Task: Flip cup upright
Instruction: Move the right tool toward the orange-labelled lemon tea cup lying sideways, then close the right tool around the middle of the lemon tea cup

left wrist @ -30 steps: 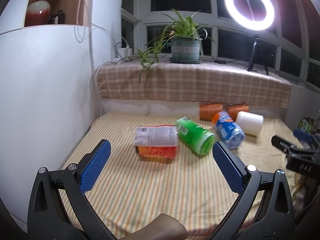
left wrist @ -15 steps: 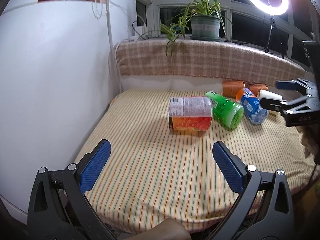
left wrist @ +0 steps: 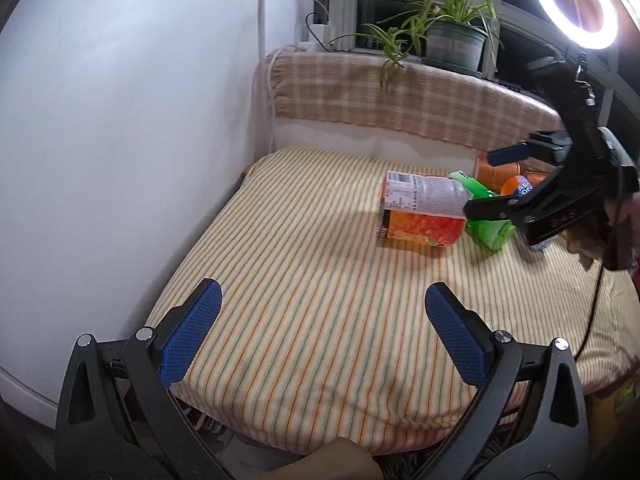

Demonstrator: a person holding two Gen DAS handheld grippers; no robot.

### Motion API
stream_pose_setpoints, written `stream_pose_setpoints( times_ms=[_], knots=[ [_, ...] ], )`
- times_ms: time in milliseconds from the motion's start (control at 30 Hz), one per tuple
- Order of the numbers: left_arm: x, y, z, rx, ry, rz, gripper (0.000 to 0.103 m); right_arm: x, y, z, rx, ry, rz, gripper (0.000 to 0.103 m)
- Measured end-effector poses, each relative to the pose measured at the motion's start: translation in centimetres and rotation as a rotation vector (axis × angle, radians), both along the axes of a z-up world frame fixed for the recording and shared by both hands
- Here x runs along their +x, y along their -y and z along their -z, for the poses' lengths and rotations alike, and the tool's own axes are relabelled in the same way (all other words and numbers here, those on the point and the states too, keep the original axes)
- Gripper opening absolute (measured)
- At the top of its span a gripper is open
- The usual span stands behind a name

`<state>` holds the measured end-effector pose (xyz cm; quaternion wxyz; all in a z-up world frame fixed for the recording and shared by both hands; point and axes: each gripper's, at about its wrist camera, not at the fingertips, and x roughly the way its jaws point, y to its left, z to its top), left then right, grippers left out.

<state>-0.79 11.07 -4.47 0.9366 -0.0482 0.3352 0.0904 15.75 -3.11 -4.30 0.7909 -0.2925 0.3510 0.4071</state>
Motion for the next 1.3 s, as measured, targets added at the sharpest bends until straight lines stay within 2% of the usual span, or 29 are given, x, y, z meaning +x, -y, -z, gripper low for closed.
stream_pose_setpoints(
  times_ms=[467, 800, 867, 933, 1133, 1300],
  knots=[
    [-1.0, -3.0, 0.0, -0.038, 0.008, -0.061, 0.103, 3.2, -6.8, 3.4, -0.293, -0.009, -0.152, 0.103],
    [-2.0, -4.3, -0.1, -0.051, 0.013, -0.089, 0.103, 3.9, -9.0, 6.8, -0.476, 0.001, -0.208, 0.102],
    [-1.9, -4.4, -0.1, -0.052, 0.013, -0.092, 0.103, 4.0, -9.2, 7.4, -0.501, 0.009, -0.212, 0.098],
    [-1.9, -4.5, -0.1, -0.053, 0.012, -0.093, 0.103, 4.2, -9.2, 7.7, -0.516, 0.006, -0.212, 0.088],
    [-1.9, -4.2, -0.3, -0.052, 0.013, -0.086, 0.103, 4.2, -8.9, 7.3, -0.489, -0.004, -0.187, 0.088],
    [-1.8, -4.0, -0.5, -0.047, 0.021, -0.075, 0.103, 3.9, -8.2, 5.1, -0.393, -0.028, -0.15, 0.088]
  ],
)
